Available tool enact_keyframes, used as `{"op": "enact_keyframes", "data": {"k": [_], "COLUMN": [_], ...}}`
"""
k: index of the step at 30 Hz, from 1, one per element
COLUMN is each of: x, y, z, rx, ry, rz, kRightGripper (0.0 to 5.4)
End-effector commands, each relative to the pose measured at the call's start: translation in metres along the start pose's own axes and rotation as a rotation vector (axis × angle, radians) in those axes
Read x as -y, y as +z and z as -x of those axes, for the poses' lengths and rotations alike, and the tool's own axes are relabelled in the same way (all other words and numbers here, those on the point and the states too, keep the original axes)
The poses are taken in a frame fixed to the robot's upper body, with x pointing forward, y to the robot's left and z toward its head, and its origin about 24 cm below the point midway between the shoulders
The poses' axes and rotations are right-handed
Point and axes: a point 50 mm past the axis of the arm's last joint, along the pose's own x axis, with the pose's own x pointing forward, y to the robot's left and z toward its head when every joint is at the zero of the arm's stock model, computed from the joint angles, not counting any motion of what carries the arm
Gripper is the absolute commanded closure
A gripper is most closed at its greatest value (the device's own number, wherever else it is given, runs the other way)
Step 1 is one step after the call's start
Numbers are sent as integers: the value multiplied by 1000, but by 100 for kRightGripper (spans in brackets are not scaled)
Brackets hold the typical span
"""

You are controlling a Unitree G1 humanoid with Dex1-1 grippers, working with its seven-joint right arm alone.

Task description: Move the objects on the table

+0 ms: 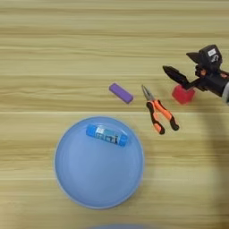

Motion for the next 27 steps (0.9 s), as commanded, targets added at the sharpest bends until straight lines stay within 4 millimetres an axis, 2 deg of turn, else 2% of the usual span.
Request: {"op": "enact_keyframes", "data": {"k": [1, 13, 27], "x": [-6, -39, -62], "y": [47, 45, 16], "z": [-11, -43, -72], "rx": [125, 91, -8], "ry": [33, 158, 238], "rz": [113, 148, 159], "kRightGripper": [3, 3, 3]}}
